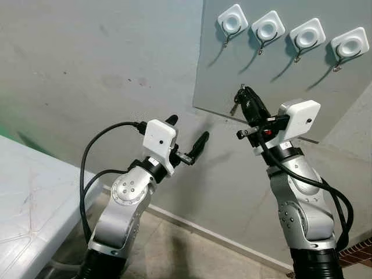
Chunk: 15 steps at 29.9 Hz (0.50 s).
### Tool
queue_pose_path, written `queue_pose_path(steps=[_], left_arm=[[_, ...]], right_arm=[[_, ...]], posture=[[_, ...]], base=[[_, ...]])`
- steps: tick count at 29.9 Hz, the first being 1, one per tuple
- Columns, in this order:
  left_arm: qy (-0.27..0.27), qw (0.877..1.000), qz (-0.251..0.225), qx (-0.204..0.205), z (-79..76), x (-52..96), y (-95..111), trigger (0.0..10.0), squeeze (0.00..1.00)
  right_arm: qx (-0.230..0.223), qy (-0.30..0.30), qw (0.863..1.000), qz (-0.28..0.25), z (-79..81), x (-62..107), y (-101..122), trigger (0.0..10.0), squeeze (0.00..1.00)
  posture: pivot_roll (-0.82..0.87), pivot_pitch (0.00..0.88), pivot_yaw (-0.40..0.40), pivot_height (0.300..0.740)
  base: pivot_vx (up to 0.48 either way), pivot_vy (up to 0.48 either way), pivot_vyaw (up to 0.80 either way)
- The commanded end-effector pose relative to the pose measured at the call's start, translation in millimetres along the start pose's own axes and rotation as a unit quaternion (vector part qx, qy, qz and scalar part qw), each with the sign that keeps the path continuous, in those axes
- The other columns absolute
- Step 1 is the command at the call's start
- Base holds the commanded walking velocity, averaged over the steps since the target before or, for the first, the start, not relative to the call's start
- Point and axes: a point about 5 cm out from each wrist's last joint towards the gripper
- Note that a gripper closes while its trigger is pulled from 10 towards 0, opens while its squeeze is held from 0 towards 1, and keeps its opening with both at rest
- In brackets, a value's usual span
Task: Hang keys on a hook
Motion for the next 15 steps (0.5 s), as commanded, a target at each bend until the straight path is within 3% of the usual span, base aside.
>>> queue_pose_path(steps=[1, 15], left_arm=[[-0.008, 1.0, -0.006, -0.006, -1.4, -4.0, 3, 10.0, 0.0], [-0.013, 1.0, -0.017, -0.008, -2.6, -9.1, 9, 10.0, 0.0]], right_arm=[[-0.007, 0.007, 1.0, -0.021, 0.0, -5.5, 7, 10.0, 0.0], [-0.039, 0.009, 0.997, -0.063, -0.5, -27.4, 21, 10.0, 0.0]], posture=[[-0.05, 0.035, -0.009, 0.732], [-0.05, 0.049, -0.015, 0.732]], base=[[0.0, 0.0, 0.0], [0.0, 0.0, 0.0]])
Point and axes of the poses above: a point about 5 cm out from each wrist's last joint towards the gripper, its own x axis pointing back from the gripper into the wrist, its own y axis along the axis of the wrist's last joint, z = x × y, and after that the axes turned 14 degrees about x, right-handed
